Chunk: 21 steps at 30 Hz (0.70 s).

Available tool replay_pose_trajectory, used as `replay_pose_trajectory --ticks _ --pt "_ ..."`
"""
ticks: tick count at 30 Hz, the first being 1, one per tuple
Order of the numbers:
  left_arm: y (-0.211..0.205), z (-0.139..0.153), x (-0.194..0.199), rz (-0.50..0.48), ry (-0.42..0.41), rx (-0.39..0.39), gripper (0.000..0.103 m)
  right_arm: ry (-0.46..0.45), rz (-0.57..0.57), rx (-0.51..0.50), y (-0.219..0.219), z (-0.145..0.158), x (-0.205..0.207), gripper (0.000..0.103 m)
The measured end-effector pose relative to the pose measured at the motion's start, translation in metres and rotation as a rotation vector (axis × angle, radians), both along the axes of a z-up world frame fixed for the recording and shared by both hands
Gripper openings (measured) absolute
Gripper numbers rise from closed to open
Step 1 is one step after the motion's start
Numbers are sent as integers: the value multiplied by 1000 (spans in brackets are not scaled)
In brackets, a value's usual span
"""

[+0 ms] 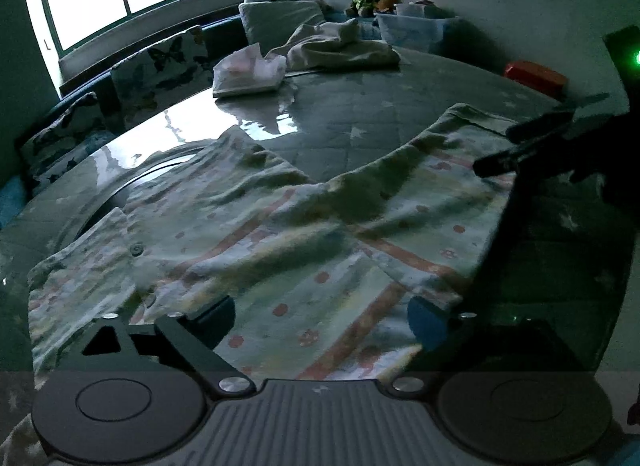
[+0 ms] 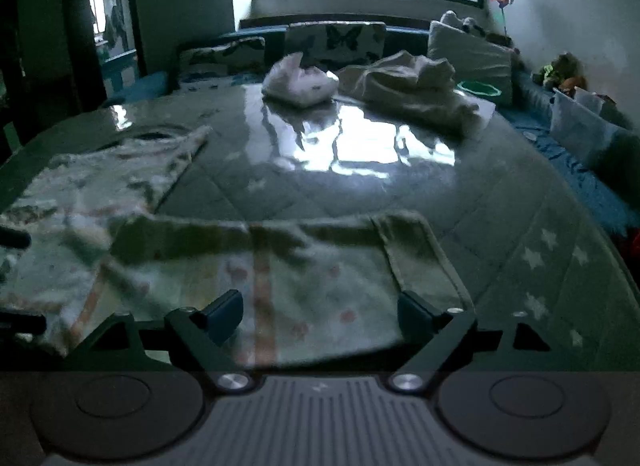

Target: Fold clothes

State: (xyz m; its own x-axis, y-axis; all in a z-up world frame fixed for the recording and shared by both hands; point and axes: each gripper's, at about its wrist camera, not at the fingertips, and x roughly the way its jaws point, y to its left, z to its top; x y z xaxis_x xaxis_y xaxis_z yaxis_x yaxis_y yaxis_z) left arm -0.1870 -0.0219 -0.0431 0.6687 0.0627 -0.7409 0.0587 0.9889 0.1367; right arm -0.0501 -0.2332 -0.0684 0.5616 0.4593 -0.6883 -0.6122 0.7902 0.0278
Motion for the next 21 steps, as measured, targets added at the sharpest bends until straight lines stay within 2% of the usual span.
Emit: replay_pose_trajectory --ticks 3,13,21 --pt "-1 -1 1 2 2 -6 102 -5 -5 6 -5 2 -2 86" --pt "0 2 -2 25 -13 -23 103 -8 -129 33 -25 6 17 85" --pt "8 6 -5 62 -23 -30 103 4 -156 18 -31 -1 25 73"
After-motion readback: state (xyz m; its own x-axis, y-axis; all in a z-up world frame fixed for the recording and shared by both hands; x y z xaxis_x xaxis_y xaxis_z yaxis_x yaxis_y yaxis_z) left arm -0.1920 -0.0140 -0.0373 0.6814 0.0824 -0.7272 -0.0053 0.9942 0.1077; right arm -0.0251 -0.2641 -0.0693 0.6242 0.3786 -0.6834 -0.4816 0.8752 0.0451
